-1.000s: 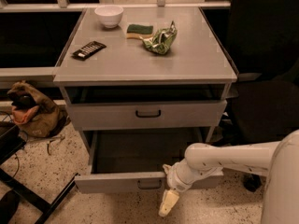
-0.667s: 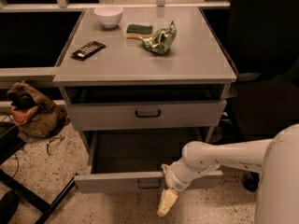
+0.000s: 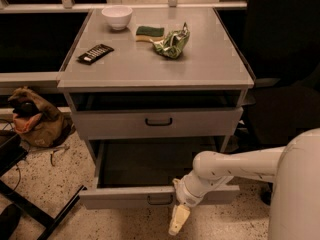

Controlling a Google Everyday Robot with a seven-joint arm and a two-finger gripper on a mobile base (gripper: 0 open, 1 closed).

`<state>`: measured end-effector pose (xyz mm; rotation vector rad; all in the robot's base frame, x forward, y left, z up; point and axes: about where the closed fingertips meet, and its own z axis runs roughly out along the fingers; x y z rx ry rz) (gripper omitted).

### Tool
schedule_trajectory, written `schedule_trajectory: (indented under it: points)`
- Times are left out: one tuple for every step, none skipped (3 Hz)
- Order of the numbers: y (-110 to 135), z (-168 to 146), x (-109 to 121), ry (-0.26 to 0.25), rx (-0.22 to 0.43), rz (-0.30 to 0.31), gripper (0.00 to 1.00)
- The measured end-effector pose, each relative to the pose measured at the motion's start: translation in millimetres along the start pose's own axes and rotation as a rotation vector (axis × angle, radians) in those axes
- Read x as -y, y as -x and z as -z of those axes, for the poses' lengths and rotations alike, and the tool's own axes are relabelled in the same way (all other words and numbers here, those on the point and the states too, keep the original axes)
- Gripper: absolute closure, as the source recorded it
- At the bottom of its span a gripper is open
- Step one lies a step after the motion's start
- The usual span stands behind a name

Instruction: Open middle drawer

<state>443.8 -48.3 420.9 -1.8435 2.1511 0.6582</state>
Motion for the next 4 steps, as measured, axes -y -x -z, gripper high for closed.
schedule_trajectory:
  points:
    - [-7.2, 12.1, -37.3, 0.072, -0.073, -0.058, 0.0]
    - [-13.1, 24.2, -69.5, 0.129, -0.121, -0.118, 0.0]
    - [-25.5, 43.1, -111.9, 0.183, -0.158, -0.209, 0.0]
    - [-27.9, 45.5, -119.1, 0.192, -0.169, -0.214, 0.0]
